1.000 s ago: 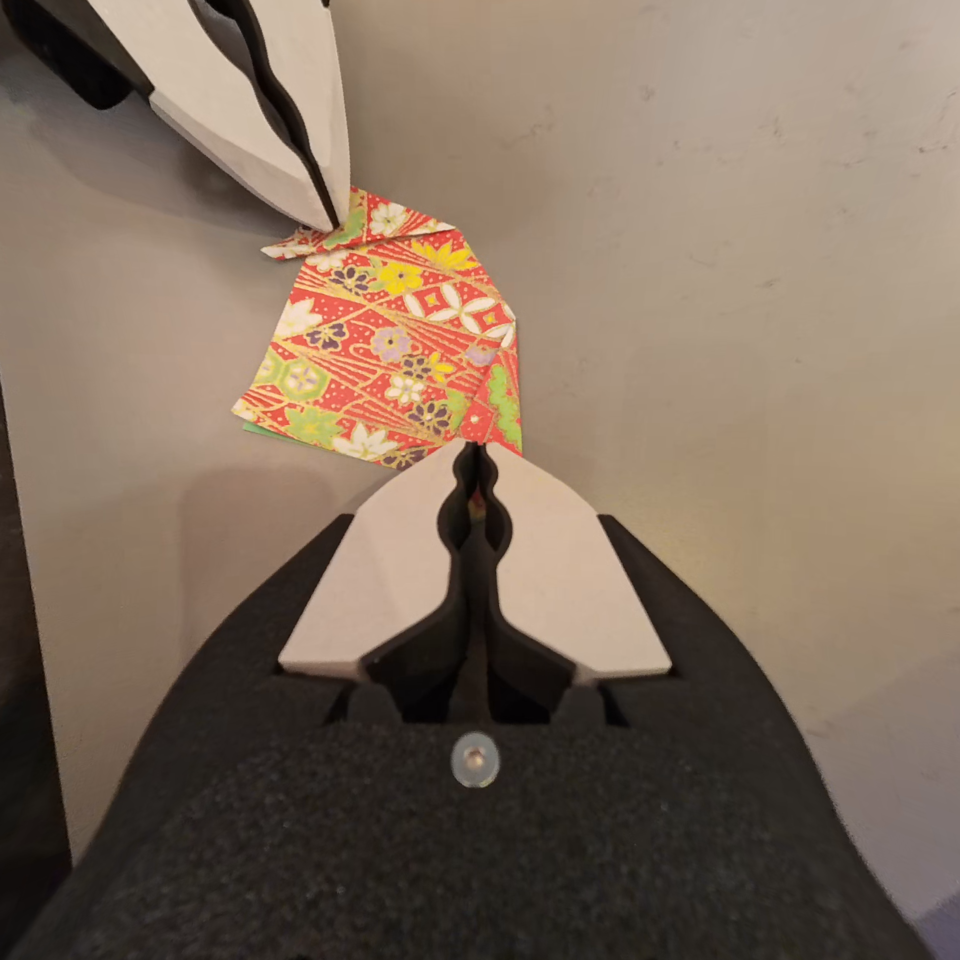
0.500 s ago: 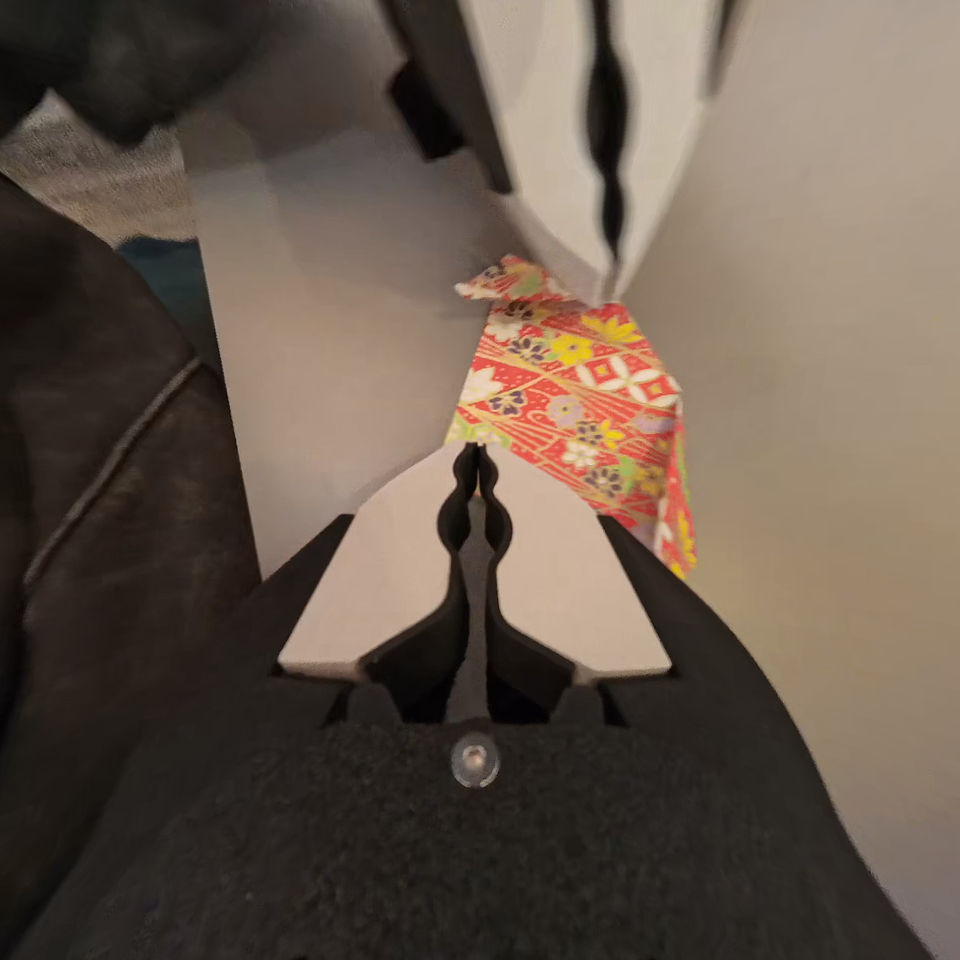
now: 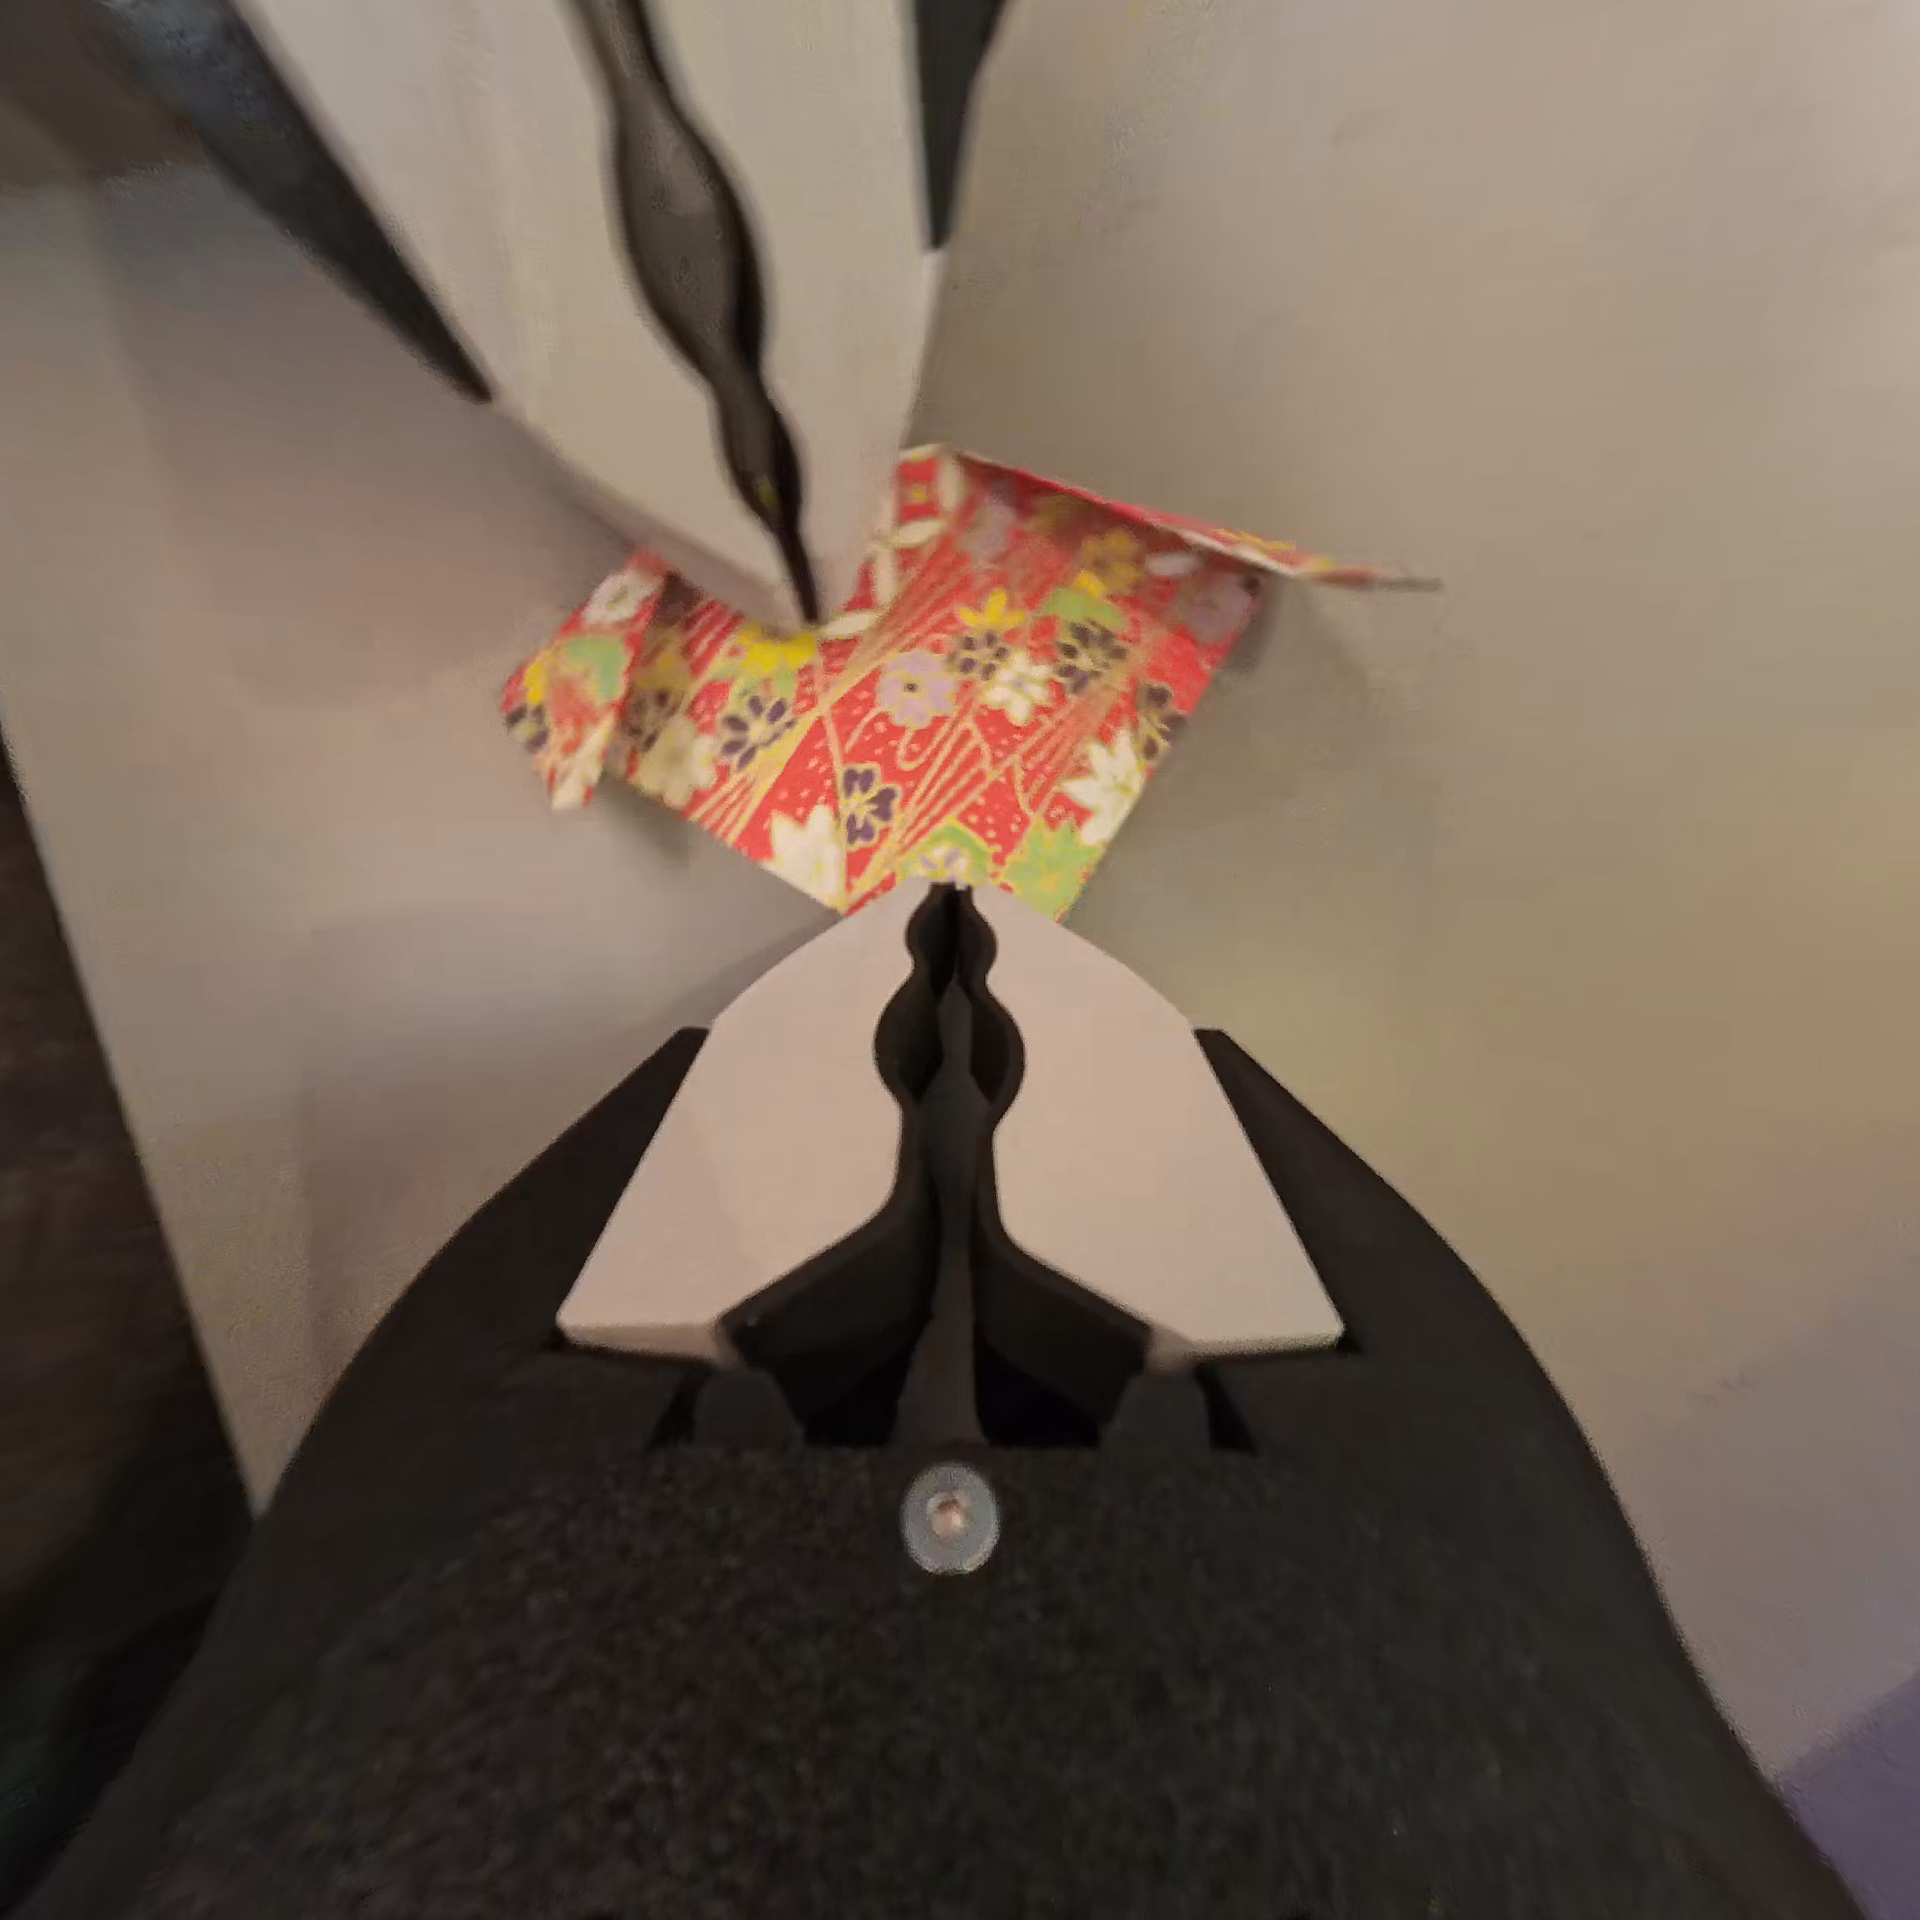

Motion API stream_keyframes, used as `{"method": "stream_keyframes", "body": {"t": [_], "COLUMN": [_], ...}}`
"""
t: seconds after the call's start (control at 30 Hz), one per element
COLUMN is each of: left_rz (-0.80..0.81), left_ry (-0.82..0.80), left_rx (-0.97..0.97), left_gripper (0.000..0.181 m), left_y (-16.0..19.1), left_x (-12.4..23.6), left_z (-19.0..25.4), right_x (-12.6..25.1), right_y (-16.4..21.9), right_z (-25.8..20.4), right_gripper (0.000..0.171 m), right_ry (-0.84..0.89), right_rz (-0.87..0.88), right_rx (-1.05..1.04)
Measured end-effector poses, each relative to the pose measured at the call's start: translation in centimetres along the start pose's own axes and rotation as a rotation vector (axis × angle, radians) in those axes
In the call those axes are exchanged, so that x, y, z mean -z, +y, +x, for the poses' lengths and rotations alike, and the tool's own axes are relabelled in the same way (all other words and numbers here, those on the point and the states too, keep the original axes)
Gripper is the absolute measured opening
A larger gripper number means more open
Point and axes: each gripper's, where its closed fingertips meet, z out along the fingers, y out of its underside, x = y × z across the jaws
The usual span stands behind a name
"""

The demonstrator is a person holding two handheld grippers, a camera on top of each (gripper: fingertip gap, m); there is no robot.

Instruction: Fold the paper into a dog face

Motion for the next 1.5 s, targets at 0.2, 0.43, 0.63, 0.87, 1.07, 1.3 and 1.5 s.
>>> {"method": "stream_keyframes", "body": {"t": [0.2, 0.43, 0.63, 0.87, 1.07, 1.3, 1.5], "left_rz": [0.003, 0.074, 0.071, 0.099, 0.101, 0.102, 0.112], "left_ry": [-0.103, -0.125, -0.116, -0.126, -0.141, -0.145, -0.138], "left_rx": [0.06, 0.103, 0.122, 0.138, 0.138, 0.138, 0.143], "left_gripper": [0.0, 0.0, 0.0, 0.0, 0.0, 0.0, 0.0], "left_y": [-0.3, -1.5, -0.9, -1.0, -1.0, -0.9, -0.9], "left_x": [0.1, 0.1, -0.6, -0.6, -0.6, -0.6, -0.6], "left_z": [-1.1, -3.1, -3.0, -3.0, -3.1, -3.1, -3.0], "right_x": [0.1, 1.6, 0.5, -0.5, -0.9, 0.5, 0.7], "right_y": [-0.8, 1.4, 1.0, -0.3, -1.3, -2.0, 0.0], "right_z": [2.0, 4.3, 3.9, 2.9, 2.4, -0.3, 1.0], "right_gripper": [0.0, 0.0, 0.0, 0.0, 0.0, 0.023, 0.024], "right_ry": [-0.001, 0.129, 0.028, -0.036, -0.091, -0.315, -0.152], "right_rz": [0.027, -0.028, -0.023, 0.04, 0.073, 0.143, 0.021], "right_rx": [-0.026, 0.084, 0.03, 0.037, 0.013, -0.116, 0.044]}}
